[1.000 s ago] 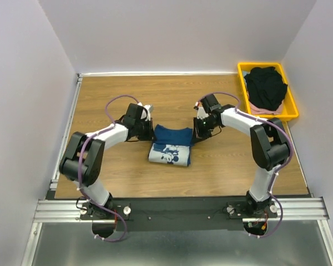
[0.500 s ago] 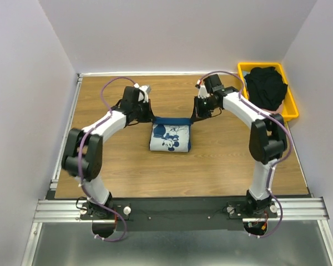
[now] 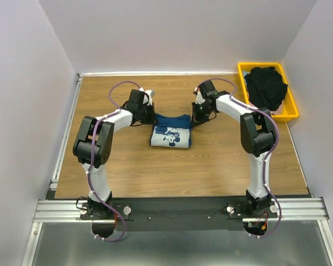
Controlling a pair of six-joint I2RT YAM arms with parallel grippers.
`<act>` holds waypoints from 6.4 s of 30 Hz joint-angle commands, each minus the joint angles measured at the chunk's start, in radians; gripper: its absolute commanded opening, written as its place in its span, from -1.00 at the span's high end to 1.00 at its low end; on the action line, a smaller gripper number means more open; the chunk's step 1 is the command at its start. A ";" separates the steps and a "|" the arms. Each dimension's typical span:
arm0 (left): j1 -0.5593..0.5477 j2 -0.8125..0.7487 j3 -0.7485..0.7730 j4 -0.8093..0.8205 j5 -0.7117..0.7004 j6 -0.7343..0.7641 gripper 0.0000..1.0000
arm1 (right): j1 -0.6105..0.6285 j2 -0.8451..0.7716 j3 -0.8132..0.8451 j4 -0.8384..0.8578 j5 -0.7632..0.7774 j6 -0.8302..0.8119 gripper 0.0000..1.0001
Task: Fold and stack the t-shirts
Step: Fold the tshirt
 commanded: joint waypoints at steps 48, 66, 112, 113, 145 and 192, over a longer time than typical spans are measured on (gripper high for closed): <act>0.070 -0.197 -0.207 0.408 -0.288 -0.178 0.62 | -0.007 0.006 0.259 0.124 0.124 -0.021 -0.20; -0.025 -0.323 -0.323 0.349 -0.223 -0.132 0.33 | -0.005 0.085 0.181 0.282 -0.368 -0.039 0.23; -0.111 -0.403 -0.472 0.424 -0.035 -0.369 0.37 | -0.011 -0.107 -0.480 1.379 -0.758 0.682 -0.25; -0.111 -0.397 -0.487 0.449 -0.030 -0.382 0.40 | -0.011 -0.094 -0.480 1.395 -0.753 0.694 -0.25; 0.085 -0.680 -0.648 0.386 -0.217 -0.368 0.06 | 0.121 0.013 -0.339 1.417 -0.513 0.865 -0.29; 0.035 -0.168 -0.362 0.283 -0.150 -0.294 0.00 | -0.028 -0.039 -0.540 1.144 -0.425 0.588 -0.28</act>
